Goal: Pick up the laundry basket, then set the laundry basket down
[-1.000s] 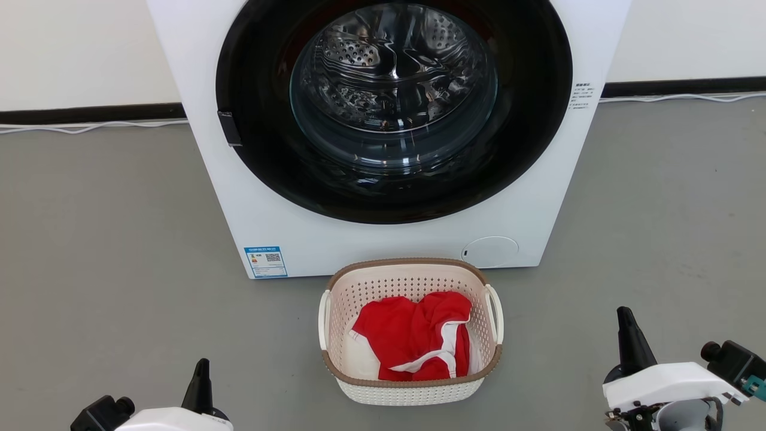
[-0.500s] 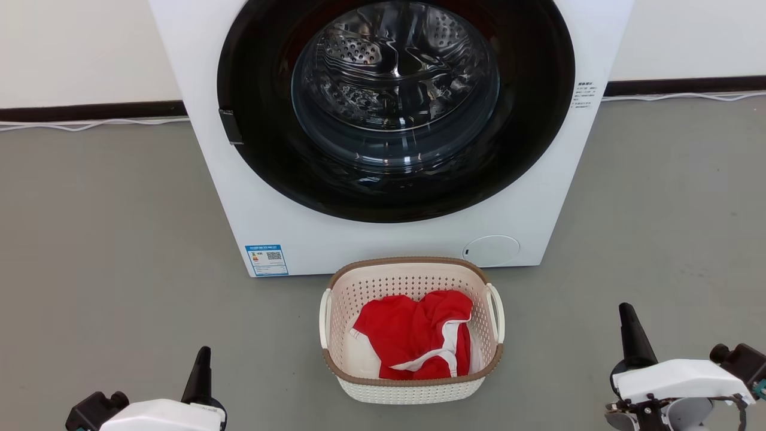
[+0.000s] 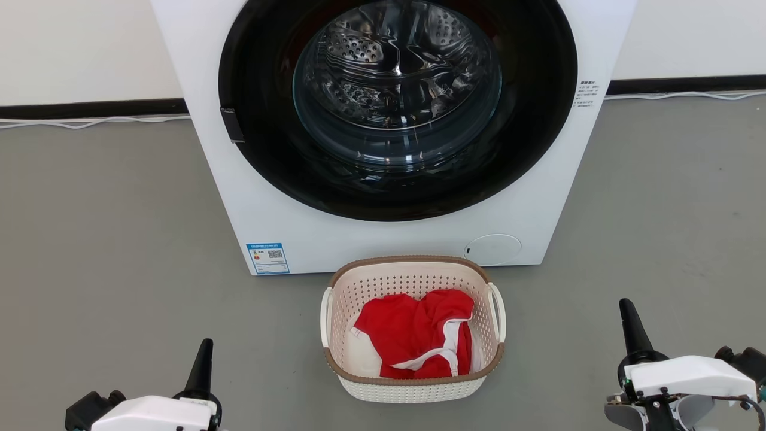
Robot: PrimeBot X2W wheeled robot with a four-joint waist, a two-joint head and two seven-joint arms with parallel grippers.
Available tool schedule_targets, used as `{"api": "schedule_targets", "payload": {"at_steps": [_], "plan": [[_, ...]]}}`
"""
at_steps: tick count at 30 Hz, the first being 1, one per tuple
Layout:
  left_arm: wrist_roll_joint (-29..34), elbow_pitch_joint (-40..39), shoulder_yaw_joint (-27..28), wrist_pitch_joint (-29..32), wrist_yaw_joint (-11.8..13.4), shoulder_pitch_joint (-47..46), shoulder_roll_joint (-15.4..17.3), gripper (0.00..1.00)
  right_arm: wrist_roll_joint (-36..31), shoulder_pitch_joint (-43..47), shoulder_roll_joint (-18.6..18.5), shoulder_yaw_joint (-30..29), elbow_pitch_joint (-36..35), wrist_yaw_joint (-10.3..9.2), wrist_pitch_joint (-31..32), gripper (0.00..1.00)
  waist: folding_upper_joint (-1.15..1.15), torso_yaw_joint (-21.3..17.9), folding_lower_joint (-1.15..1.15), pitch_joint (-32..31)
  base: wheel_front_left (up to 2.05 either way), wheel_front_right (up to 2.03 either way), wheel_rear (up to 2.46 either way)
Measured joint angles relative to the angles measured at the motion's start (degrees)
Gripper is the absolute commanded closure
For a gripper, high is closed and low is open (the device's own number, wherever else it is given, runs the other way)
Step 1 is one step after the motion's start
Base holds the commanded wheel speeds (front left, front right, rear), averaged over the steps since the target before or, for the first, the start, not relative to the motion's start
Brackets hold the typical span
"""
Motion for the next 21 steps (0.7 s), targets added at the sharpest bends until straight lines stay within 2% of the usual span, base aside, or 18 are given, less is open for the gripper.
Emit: {"api": "schedule_targets", "payload": {"at_steps": [21], "plan": [[-12.6,-2.0,0.3,3.3,-1.5,-1.0,0.1,1.00,16.0,0.1,-0.1,-0.1,-2.5,0.00,3.4,1.00,0.00,0.3,0.00,0.3,0.00,0.00,0.00]]}}
